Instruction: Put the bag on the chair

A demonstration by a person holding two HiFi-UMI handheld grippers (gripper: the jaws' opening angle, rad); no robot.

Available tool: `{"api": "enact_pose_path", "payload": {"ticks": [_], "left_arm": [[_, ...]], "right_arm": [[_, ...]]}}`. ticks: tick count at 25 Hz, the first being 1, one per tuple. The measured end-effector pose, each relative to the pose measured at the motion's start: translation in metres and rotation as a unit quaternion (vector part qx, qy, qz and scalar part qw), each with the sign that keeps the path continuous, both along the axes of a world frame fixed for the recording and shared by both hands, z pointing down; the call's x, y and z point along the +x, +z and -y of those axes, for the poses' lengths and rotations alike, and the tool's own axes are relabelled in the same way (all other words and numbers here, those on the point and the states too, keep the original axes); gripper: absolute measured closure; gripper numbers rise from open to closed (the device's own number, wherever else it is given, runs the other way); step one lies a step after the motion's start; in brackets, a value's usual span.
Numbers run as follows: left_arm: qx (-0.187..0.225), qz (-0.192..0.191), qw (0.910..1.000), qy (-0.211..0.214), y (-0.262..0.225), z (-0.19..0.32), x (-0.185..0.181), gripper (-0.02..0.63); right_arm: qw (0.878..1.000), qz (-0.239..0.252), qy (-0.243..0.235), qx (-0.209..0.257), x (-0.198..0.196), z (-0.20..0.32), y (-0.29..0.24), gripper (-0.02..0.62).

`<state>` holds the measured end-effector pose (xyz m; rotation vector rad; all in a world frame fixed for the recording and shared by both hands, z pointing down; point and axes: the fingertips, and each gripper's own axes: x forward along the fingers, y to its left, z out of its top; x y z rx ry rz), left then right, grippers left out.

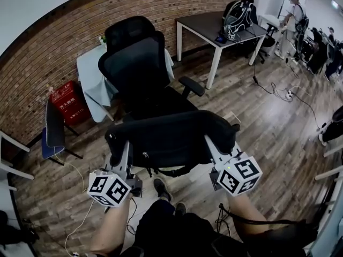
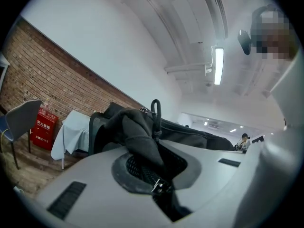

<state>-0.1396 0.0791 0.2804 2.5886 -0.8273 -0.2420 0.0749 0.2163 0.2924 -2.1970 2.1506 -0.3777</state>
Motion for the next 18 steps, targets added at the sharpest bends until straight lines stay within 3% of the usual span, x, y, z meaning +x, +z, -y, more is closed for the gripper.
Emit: {"api": "enact_pose_path", "payload": {"ticks": [18], "left_arm": [[0.007, -0.017, 0.9996, -0.021, 0.002, 0.145, 0.036, 0.575]], "right_arm": [[1.000, -0.008, 0.003, -0.001, 0.039, 0.147, 0.001, 0.534]]}}
